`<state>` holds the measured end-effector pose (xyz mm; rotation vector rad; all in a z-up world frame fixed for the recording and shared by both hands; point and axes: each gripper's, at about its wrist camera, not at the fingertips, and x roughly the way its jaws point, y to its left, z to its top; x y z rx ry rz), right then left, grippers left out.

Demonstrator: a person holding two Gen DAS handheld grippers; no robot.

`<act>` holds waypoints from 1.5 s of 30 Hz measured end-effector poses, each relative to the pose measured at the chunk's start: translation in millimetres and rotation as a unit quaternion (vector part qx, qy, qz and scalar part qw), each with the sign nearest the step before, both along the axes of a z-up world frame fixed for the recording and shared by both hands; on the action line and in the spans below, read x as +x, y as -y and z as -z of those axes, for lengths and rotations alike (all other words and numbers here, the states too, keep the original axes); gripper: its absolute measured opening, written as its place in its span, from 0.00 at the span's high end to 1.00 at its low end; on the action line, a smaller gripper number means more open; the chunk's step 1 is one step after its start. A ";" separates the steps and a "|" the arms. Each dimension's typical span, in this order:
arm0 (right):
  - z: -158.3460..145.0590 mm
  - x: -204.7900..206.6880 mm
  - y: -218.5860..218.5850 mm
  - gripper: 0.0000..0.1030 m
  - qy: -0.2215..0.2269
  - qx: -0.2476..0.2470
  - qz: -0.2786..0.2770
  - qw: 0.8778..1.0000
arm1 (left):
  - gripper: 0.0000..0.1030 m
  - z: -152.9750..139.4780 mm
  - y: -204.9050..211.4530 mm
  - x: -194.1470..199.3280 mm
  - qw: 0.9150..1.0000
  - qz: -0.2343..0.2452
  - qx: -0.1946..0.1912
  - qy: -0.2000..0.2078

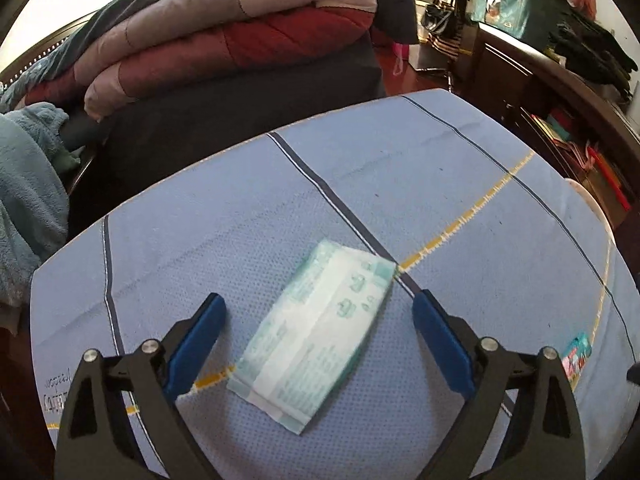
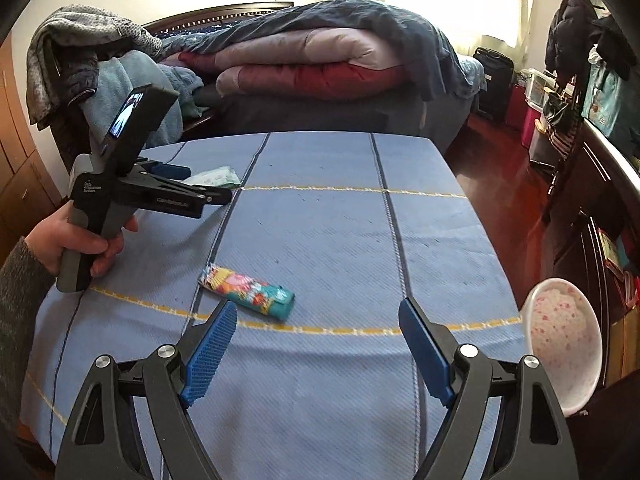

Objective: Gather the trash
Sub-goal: 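Move both tools back over the table toward the wet-wipe pack and tube, then grasp the wet-wipe pack with the left tool while the right grasps the colorful tube, then lift the wipe pack and tube and carry both over the wastebasket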

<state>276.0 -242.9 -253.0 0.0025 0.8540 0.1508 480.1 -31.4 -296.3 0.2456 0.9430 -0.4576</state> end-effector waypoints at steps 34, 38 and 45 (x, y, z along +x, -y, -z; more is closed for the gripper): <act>31.9 16.0 -64.3 0.77 -0.042 -0.028 -0.166 0.985 | 0.55 -73.0 -60.5 -118.2 0.992 -0.086 -0.044 0.077; 27.3 5.0 -61.1 0.77 -0.040 -0.008 -0.168 0.985 | 0.55 -81.5 -65.0 -127.2 0.990 -0.106 -0.048 0.084; 7.9 -11.9 -53.0 0.77 -0.025 0.014 -0.160 0.987 | 0.55 -95.8 -74.1 -146.3 0.984 -0.140 -0.060 0.095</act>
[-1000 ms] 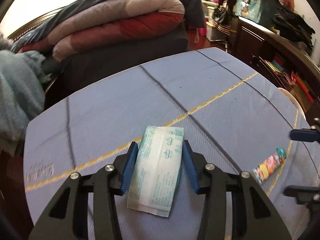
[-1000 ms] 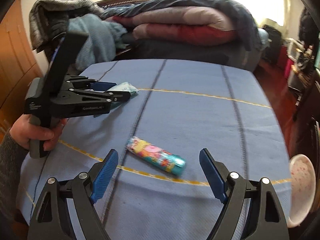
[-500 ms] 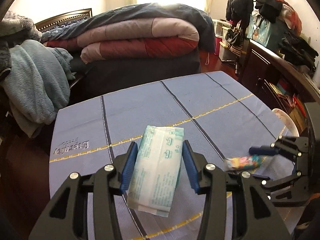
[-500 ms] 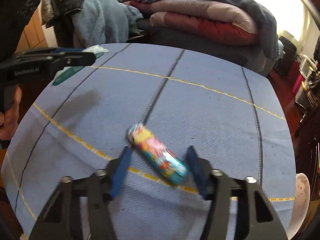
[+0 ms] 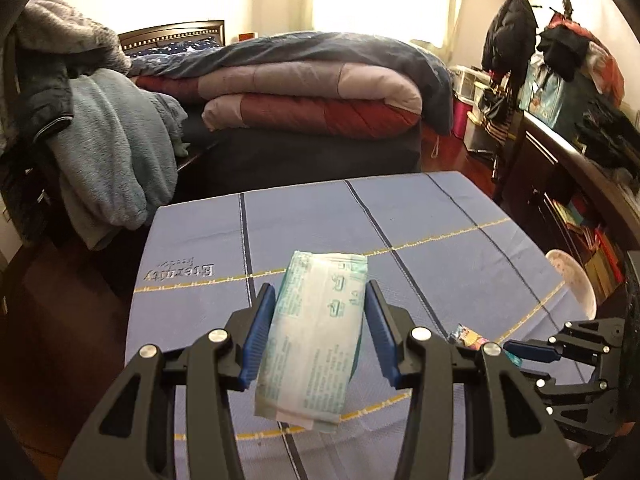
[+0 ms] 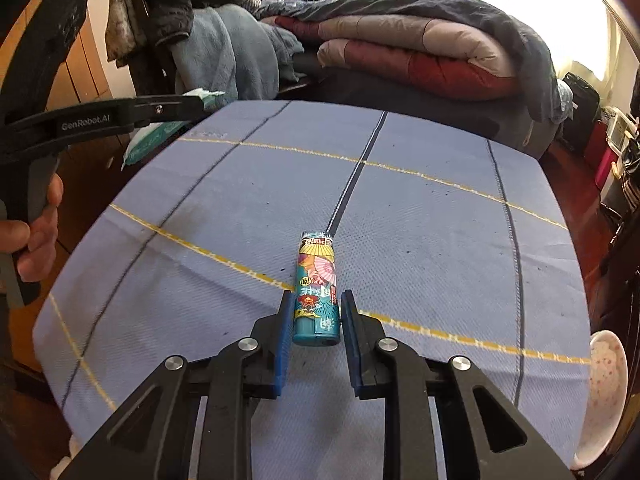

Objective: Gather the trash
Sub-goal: 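Lift the wipe pack and tube and carry both over the wastebasket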

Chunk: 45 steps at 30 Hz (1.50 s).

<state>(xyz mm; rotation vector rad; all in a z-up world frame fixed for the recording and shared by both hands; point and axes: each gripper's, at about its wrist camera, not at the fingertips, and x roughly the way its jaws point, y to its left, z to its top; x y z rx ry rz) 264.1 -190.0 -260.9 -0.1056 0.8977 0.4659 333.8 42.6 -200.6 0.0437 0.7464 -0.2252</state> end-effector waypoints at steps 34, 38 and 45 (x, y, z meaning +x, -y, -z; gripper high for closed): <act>-53.3 -85.6 184.1 0.77 0.054 0.063 0.167 0.982 | 0.55 -100.0 227.5 -65.4 0.984 0.148 -0.028 0.100; -54.3 -94.0 218.3 0.77 0.058 0.067 0.205 0.975 | 0.55 -102.0 263.4 -63.8 0.979 0.176 -0.031 0.101; -54.1 -105.5 268.5 0.77 0.062 0.068 0.265 0.960 | 0.55 -101.5 326.4 -64.7 0.969 0.224 -0.036 0.100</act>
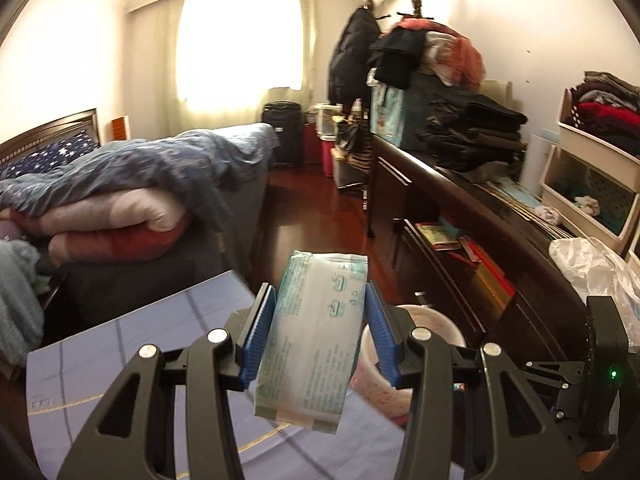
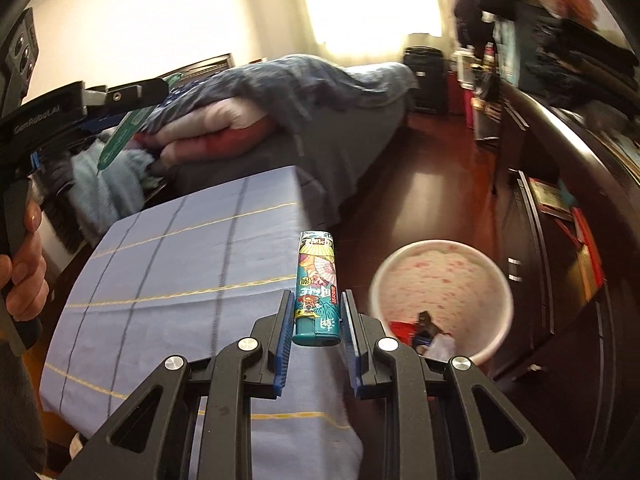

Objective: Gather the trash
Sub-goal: 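Lift the wipe pack and tube and carry both over the wastebasket, then open both tools to drop the wipe pack and tube into the wastebasket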

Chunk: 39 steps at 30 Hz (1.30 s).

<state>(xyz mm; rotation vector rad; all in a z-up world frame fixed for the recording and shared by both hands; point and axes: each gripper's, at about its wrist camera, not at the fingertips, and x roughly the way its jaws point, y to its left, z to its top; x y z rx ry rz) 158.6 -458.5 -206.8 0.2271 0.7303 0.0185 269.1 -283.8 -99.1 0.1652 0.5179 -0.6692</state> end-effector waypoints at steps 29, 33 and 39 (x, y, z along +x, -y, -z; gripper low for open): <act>55.4 16.8 123.3 0.77 -0.057 0.034 0.151 0.986 | 0.54 85.5 178.0 35.7 0.991 0.088 0.024 -0.097; 76.2 35.1 130.3 0.77 -0.076 0.036 0.163 0.983 | 0.52 122.2 194.6 53.8 0.986 0.084 0.035 -0.138; 105.4 59.3 134.9 0.76 -0.100 0.029 0.175 0.979 | 0.33 169.5 203.6 82.2 0.977 0.070 0.032 -0.200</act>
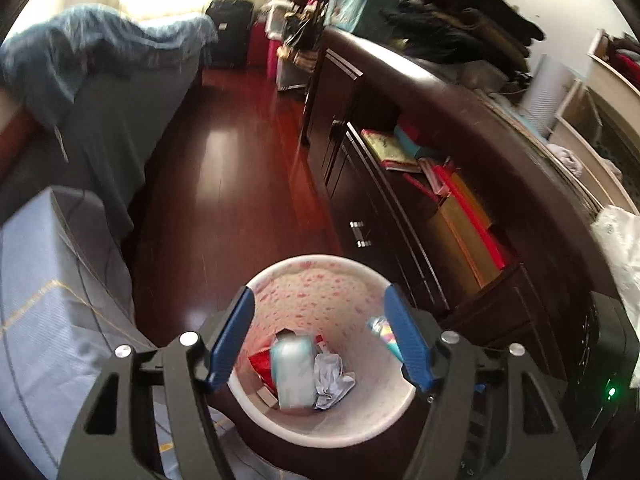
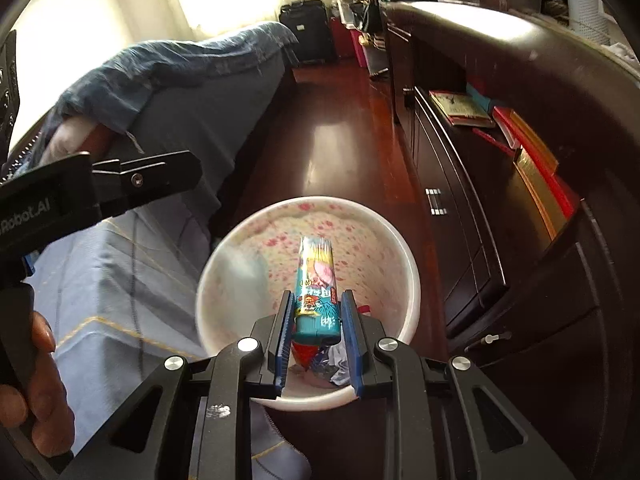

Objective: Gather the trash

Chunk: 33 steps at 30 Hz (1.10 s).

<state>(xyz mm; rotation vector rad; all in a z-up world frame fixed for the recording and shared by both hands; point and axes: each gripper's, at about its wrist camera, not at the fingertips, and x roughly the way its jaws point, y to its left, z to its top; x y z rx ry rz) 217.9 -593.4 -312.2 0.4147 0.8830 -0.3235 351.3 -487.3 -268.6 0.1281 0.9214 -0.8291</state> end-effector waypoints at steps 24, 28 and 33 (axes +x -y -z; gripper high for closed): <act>7.1 9.9 -13.5 0.44 -0.033 -0.030 0.028 0.999 | 0.17 -18.5 -35.7 10.2 0.998 -0.059 0.000 0.025; -17.2 -3.4 -38.7 0.33 -0.017 -0.052 0.028 0.998 | 0.17 -36.9 -72.3 1.2 0.996 -0.087 -0.008 0.035; -54.8 -17.9 -95.0 0.19 0.027 -0.087 -0.006 0.996 | 0.09 -65.3 -142.2 -21.3 0.986 -0.148 -0.014 0.069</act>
